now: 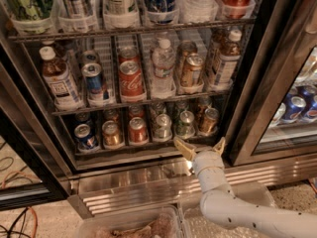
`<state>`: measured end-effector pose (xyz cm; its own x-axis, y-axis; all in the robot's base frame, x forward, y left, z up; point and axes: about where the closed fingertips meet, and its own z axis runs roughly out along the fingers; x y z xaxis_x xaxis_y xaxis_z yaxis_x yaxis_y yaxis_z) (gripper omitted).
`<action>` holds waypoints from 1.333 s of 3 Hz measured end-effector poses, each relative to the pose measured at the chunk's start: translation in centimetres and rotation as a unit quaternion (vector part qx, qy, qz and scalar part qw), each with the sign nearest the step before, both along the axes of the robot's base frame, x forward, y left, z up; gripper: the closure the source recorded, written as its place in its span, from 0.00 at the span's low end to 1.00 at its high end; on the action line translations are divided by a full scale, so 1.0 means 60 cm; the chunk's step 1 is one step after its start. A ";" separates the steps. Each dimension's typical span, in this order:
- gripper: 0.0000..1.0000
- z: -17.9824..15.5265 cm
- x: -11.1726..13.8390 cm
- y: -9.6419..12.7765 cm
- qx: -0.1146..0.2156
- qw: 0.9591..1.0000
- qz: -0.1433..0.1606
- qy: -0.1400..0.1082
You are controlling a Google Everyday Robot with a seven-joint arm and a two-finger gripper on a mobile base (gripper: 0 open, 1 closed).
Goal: Pick orange can from bottom shelf of fridge
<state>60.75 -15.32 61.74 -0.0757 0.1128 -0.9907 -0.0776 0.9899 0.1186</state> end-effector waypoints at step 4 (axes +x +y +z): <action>0.25 -0.009 0.006 -0.002 -0.048 0.993 -0.082 -0.066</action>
Offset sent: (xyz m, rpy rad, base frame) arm 0.0001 0.0036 -0.0042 -0.0949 -0.1508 -0.1605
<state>61.10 -15.45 61.23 0.0665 0.0182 -0.9976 0.0771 0.9968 0.0234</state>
